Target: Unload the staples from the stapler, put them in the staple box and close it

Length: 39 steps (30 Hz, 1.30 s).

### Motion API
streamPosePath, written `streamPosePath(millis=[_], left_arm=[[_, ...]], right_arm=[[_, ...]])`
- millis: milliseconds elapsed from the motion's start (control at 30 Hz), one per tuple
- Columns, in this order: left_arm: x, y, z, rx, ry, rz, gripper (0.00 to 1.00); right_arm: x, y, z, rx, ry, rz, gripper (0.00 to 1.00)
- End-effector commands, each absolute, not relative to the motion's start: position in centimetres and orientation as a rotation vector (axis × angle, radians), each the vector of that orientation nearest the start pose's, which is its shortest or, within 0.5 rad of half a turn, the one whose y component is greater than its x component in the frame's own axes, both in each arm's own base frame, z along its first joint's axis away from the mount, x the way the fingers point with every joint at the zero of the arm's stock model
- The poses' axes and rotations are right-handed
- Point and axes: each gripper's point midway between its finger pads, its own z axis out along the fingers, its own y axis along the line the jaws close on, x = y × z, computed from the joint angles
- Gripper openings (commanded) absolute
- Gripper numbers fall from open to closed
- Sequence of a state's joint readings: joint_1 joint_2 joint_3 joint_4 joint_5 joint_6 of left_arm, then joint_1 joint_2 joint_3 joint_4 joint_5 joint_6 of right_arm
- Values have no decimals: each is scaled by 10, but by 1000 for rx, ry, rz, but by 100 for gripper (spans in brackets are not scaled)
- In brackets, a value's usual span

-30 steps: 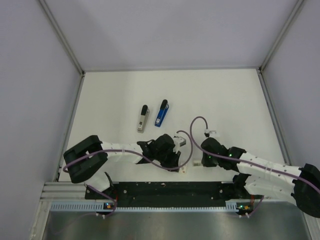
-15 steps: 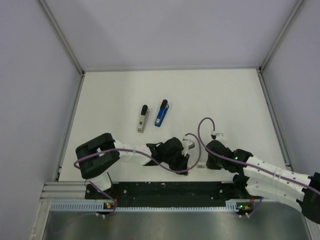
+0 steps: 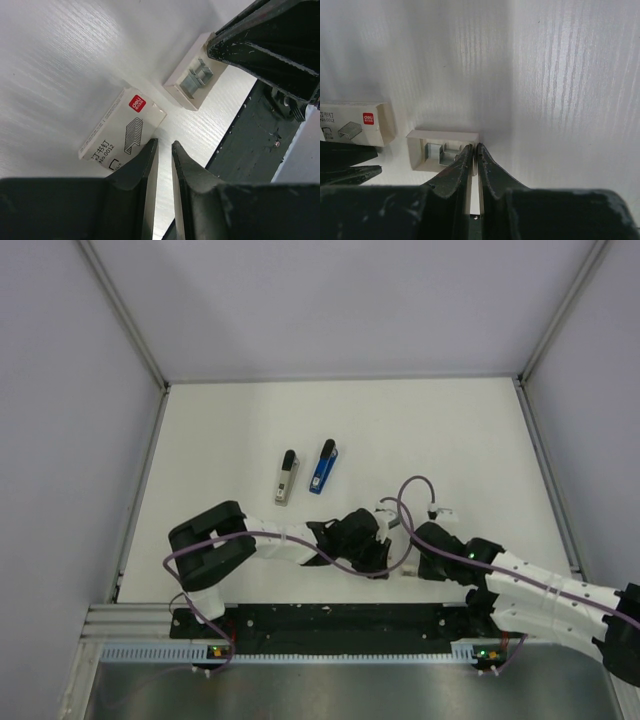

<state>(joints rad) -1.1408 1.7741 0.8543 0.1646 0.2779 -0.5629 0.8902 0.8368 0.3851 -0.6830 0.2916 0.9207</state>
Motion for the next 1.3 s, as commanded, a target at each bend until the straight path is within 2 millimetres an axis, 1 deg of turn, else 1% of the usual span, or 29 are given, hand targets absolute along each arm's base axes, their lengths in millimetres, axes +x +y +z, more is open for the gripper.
streamPosePath(millis=[0, 100, 133, 233, 267, 333, 433, 600, 800, 967, 1167, 1267], left_arm=[[120, -413, 26, 892, 2415, -1038, 23], [118, -410, 34, 912, 2396, -1046, 23], [118, -409, 40, 919, 2381, -1046, 23], [116, -401, 51, 934, 2364, -1039, 24], [115, -397, 57, 933, 2357, -1041, 24], [114, -392, 63, 928, 2349, -1035, 24], [118, -378, 64, 888, 2361, -985, 24], [128, -357, 55, 818, 2395, -920, 25], [140, -343, 43, 771, 2426, -889, 25], [148, -343, 37, 751, 2430, -905, 25], [150, -355, 37, 765, 2430, -942, 25], [148, -360, 36, 775, 2438, -968, 24]], right_arm=[[135, 124, 31, 146, 2583, 190, 9], [139, 123, 32, 141, 2576, 162, 10], [140, 123, 33, 137, 2575, 154, 11], [147, 123, 36, 122, 2564, 132, 12], [149, 125, 38, 117, 2559, 134, 12], [154, 129, 40, 105, 2547, 150, 12], [160, 133, 40, 95, 2539, 166, 11], [164, 137, 37, 77, 2552, 163, 9], [165, 137, 43, 75, 2524, 189, 10], [165, 134, 40, 74, 2534, 179, 10], [164, 133, 37, 75, 2538, 175, 9], [167, 135, 38, 74, 2535, 175, 6]])
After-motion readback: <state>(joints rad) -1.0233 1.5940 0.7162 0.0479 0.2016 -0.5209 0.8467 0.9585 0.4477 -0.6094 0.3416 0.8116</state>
